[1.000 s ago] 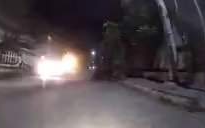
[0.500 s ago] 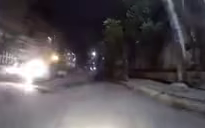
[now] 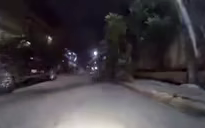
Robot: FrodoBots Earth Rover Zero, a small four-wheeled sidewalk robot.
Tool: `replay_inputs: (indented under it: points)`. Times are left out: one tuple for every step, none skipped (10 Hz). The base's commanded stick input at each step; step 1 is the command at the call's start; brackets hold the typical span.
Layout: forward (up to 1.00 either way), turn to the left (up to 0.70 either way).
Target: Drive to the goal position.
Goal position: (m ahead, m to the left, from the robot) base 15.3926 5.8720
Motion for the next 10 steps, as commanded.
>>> replay_inputs:
  points:
    - [0.70,0.00]
    - [0.70,0.00]
    - [0.70,0.00]
    - [0.70,0.00]
    - [0.70,0.00]
    - [0.70,0.00]
    - [0.70,0.00]
    - [0.70,0.00]
    - [0.70,0.00]
    - [0.70,0.00]
